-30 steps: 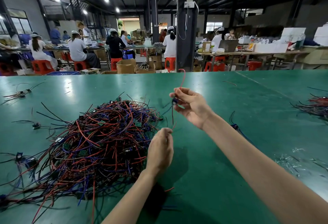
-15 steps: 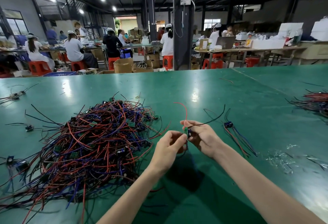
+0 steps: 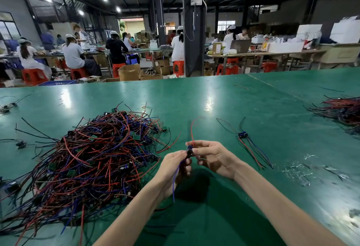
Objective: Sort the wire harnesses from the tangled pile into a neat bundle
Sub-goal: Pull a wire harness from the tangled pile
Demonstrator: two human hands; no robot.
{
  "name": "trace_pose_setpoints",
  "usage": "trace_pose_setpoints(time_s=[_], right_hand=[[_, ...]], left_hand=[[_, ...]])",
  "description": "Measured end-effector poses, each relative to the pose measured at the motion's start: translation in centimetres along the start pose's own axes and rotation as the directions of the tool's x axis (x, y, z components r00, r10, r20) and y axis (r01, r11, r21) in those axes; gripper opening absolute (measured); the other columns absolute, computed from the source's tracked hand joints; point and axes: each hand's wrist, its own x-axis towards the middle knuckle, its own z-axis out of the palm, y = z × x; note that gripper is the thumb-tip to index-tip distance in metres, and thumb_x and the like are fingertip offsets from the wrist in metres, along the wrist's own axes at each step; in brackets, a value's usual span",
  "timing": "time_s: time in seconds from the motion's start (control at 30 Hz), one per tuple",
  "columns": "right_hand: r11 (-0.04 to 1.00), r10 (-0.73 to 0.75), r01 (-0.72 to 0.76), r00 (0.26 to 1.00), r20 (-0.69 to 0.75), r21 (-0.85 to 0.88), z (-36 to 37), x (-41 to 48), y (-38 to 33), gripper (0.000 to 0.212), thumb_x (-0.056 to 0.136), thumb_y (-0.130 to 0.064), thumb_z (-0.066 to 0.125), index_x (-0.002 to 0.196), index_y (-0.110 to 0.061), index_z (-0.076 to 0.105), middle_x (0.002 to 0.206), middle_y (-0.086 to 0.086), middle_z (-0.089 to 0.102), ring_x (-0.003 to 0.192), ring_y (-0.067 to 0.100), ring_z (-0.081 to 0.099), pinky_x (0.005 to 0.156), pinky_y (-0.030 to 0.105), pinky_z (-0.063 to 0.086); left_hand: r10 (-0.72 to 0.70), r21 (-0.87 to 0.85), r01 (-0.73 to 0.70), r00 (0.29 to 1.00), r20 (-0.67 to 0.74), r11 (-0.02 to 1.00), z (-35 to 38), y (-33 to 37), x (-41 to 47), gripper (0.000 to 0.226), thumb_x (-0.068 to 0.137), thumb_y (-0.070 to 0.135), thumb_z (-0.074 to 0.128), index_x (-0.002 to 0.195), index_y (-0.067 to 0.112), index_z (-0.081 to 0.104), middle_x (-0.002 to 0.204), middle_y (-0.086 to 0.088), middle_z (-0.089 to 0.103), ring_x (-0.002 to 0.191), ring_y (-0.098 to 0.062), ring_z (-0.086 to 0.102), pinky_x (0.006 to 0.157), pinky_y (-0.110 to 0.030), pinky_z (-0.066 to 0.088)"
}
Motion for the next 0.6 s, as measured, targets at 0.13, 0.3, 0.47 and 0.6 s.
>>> trace_pose_setpoints(time_s=[0.13,0.3,0.47,0.6], right_hand=[[0.999,0.008,-0.010,0.998,-0.058,-0.038,0.34,0.18,0.47,0.032,0.067,-0.016,0.072,0.094,0.000,0.065,0.072,0.005,0.062,0.055,0.008,0.045,0.050,0.018,0.038],[0.997,0.042,-0.045,0.998,-0.054,-0.062,0.35,0.05,0.28,0.033,0.066,-0.019,0.075,0.096,-0.009,0.065,0.073,0.000,0.062,0.058,0.007,0.047,0.049,0.019,0.037],[0.998,0.033,-0.041,0.989,-0.142,-0.052,0.16,0.21,0.21,0.007,0.084,-0.016,0.066,0.082,-0.009,0.068,0.066,-0.001,0.063,0.054,0.008,0.054,0.049,0.018,0.037],[0.999,0.031,-0.034,0.982,-0.188,-0.012,-0.15,0.24,-0.12,0.011,0.088,-0.011,0.062,0.082,-0.005,0.069,0.068,0.003,0.067,0.054,0.010,0.060,0.047,0.015,0.044]], left_hand=[[-0.047,-0.027,0.047,0.998,0.033,0.999,0.20,-0.01,-0.11,0.023,0.100,0.006,0.035,0.082,0.007,0.050,0.051,0.001,0.041,0.037,-0.007,0.035,0.036,-0.017,0.033],[-0.019,0.107,0.016,0.999,0.031,0.994,-0.05,-0.09,-0.23,0.018,0.101,0.011,0.037,0.093,0.002,0.051,0.052,0.004,0.037,0.038,-0.005,0.028,0.035,-0.013,0.028],[-0.039,0.074,0.033,0.996,0.082,0.997,-0.07,-0.37,-0.57,0.034,0.101,0.010,0.037,0.078,0.008,0.062,0.055,0.001,0.037,0.037,-0.004,0.029,0.032,-0.011,0.023],[-0.051,-0.013,0.053,0.992,0.118,0.999,-0.08,-0.58,-0.66,0.039,0.100,0.007,0.035,0.070,0.009,0.060,0.056,0.000,0.042,0.039,-0.006,0.035,0.033,-0.015,0.030]])
